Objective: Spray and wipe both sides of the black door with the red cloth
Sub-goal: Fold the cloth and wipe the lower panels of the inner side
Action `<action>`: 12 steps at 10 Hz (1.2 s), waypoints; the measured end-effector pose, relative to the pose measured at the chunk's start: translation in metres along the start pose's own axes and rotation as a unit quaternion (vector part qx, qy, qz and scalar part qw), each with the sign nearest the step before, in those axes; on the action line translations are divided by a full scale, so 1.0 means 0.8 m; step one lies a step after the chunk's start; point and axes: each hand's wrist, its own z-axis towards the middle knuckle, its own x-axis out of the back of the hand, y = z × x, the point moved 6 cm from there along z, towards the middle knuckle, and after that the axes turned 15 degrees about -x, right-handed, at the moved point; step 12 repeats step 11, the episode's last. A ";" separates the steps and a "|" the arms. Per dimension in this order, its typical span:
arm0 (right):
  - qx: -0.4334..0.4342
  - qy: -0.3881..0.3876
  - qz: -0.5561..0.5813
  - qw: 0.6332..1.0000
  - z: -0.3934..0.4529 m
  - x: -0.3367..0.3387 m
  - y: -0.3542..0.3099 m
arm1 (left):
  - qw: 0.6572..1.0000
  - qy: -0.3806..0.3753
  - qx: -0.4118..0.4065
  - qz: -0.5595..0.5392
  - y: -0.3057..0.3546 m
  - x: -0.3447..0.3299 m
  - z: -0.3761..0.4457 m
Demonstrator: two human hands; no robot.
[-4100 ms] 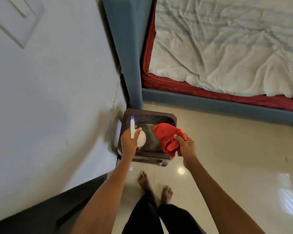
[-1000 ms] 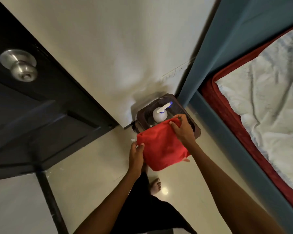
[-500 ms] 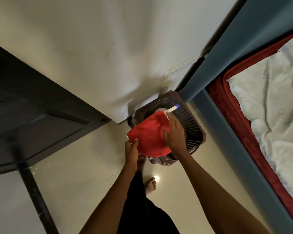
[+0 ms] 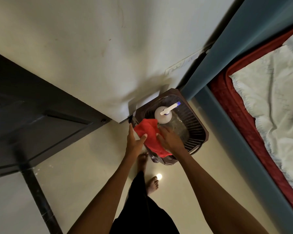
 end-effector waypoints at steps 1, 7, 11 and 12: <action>0.017 -0.027 0.081 0.996 0.002 0.002 -0.013 | 0.997 -0.010 -0.041 0.064 0.016 -0.003 0.010; -0.112 -0.052 0.029 0.992 -0.089 -0.035 0.050 | 0.996 -0.089 -0.007 0.013 0.044 -0.028 -0.027; -0.041 0.056 0.113 0.991 -0.132 -0.010 0.047 | 0.984 -0.089 -0.060 0.141 0.046 0.029 -0.090; -0.041 0.056 0.113 0.991 -0.132 -0.010 0.047 | 0.984 -0.089 -0.060 0.141 0.046 0.029 -0.090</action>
